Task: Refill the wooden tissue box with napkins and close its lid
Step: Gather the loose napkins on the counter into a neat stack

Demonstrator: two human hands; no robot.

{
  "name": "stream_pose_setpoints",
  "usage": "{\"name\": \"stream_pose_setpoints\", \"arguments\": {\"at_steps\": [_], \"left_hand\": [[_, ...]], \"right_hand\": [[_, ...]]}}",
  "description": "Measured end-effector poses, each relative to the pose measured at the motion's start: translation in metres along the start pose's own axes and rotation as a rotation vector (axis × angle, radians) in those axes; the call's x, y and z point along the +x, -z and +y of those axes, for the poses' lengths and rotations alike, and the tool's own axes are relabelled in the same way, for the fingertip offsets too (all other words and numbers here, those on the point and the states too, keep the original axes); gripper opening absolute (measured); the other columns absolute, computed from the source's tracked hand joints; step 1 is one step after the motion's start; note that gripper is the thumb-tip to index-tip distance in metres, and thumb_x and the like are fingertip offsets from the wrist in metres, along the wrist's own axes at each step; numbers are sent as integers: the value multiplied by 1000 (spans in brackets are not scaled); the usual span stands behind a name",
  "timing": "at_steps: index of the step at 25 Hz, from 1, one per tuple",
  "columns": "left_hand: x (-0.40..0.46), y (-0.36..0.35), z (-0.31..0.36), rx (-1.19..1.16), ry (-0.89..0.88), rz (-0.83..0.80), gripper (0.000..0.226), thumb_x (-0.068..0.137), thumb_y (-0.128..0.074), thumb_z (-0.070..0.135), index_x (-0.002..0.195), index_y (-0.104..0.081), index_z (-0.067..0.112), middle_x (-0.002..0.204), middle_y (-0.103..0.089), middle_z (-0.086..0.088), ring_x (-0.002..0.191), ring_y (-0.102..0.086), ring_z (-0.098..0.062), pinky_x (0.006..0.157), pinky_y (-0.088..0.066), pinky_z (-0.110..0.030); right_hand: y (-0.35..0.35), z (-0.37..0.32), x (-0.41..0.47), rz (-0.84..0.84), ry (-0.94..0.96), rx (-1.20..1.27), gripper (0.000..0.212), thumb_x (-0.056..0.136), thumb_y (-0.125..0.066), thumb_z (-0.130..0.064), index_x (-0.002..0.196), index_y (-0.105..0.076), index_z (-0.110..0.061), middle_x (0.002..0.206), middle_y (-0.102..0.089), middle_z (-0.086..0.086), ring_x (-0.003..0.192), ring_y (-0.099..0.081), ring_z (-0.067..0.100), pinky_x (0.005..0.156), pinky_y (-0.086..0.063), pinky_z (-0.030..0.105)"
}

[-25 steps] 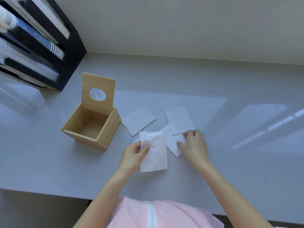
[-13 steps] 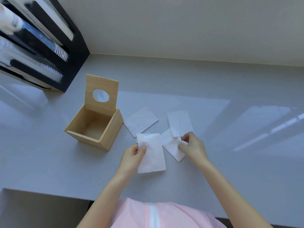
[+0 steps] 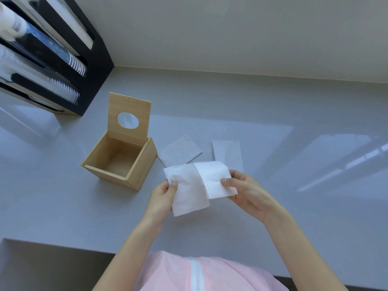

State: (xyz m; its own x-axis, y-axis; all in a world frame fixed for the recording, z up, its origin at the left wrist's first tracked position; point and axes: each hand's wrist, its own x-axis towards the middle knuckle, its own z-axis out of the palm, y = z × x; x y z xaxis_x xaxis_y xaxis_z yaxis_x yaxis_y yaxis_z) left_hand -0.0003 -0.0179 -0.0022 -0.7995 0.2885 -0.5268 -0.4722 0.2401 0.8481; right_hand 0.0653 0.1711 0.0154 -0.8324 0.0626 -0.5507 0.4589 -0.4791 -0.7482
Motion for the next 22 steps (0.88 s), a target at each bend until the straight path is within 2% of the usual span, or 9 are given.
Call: {"name": "stream_pose_setpoints", "arguments": {"at_steps": [3,7,10,14,18,22], "left_hand": [[-3,-2,5,-92,28,-51,28,97,-37,19,86,-63,20,84,-68,3,69,-64,-7,62,-50,-24],[-3,-3,10,-162,64,-106,29,98,-34,23,94,-63,17,96,-67,-4,83,-62,-18,71,-48,-32],[-4,-7,10,-183,95,-123,33,98,-32,29,94,-63,18,93,-69,-5,82,-64,-19,73,-49,-33],[-5,-8,7,-97,53,-159,25,95,-43,27,97,-64,15,91,-70,-4,74,-68,-14,69,-52,-29],[-6,-9,5,-51,33,-158,17,93,-48,19,98,-63,15,94,-70,-5,80,-67,-18,74,-53,-33],[-6,-10,3,-50,39,-102,16,93,-47,14,96,-63,14,89,-69,-4,77,-65,-18,72,-52,-32]], "right_hand": [[-11,2,-1,-72,24,-22,19,88,-51,2,100,-60,-9,87,-70,-1,73,-68,9,69,-55,18],[-22,15,5,-11,24,-179,18,86,-55,2,95,-59,-13,90,-69,1,79,-65,13,76,-51,24],[-27,24,9,48,37,-318,17,85,-57,-1,93,-58,-16,95,-68,3,88,-62,18,85,-46,29],[-32,27,8,82,72,-453,16,85,-57,-3,96,-56,-15,96,-67,2,84,-62,15,69,-47,14],[-33,27,8,90,84,-516,18,84,-57,-3,90,-54,-19,98,-66,3,86,-61,17,73,-48,20],[-32,27,9,84,88,-561,22,83,-59,-5,81,-53,-26,96,-66,2,86,-61,17,73,-47,21]]}}
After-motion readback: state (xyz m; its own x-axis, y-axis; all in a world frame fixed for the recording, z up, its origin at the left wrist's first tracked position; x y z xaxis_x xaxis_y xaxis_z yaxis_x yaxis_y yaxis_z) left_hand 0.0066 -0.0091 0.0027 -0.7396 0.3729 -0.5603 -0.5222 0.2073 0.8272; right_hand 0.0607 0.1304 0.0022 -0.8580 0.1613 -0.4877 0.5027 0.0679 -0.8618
